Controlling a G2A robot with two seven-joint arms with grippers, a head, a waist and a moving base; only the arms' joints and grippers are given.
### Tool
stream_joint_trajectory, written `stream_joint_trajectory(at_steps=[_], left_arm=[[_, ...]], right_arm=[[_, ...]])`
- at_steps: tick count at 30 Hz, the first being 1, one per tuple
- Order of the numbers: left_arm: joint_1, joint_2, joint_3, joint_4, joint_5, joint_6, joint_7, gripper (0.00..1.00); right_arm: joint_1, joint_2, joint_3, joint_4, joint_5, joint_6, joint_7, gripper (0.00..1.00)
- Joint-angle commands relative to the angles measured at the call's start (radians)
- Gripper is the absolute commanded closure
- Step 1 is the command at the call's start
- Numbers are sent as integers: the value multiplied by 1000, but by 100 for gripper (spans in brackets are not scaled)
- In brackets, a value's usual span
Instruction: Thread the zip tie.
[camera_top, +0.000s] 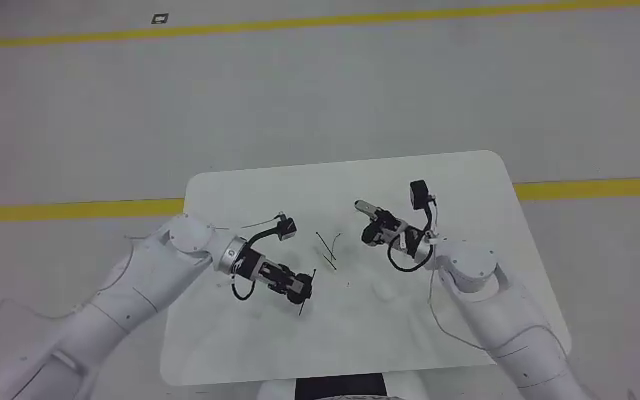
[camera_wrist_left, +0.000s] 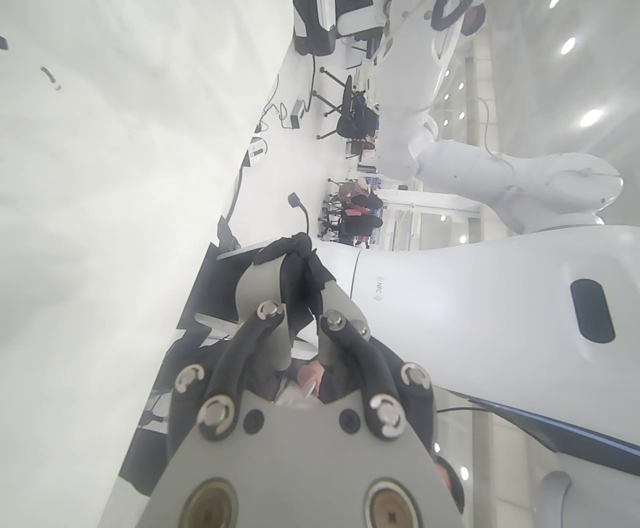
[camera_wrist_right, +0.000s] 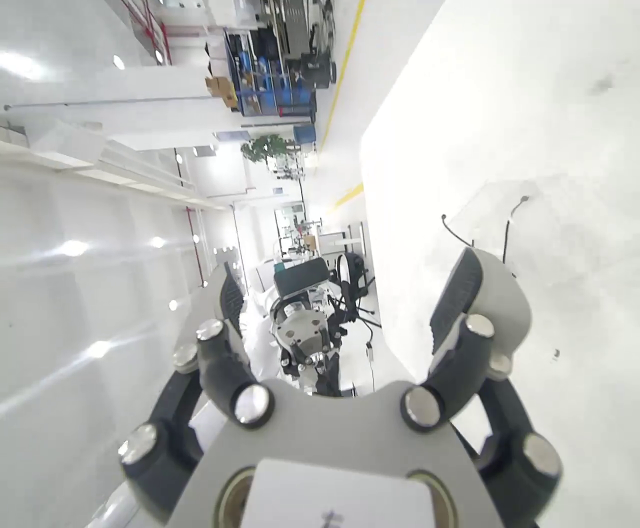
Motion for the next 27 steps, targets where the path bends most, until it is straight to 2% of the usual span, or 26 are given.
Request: stream_joint_trajectory(at_steps=[1, 8, 9, 11, 20, 27], left_arm=[[-7, 2, 4, 6, 8, 0, 0, 100], [-7, 2, 4, 6, 8, 0, 0, 100], [-7, 2, 4, 6, 8, 0, 0, 100], [-7, 2, 4, 6, 8, 0, 0, 100], [-7, 2, 4, 6, 8, 0, 0, 100], [-7, 2, 4, 6, 8, 0, 0, 100]], right_arm=[[-1, 0, 1, -1, 0, 0, -8, 0], [-2, 0, -1, 1, 0, 0, -7, 0], [-2, 0, -12, 6, -5, -2, 15, 0], [11, -2, -24, 34, 52, -23, 86, 0], [138, -25, -129, 169, 171, -112, 286, 0], [138, -25, -129, 169, 171, -112, 286, 0]])
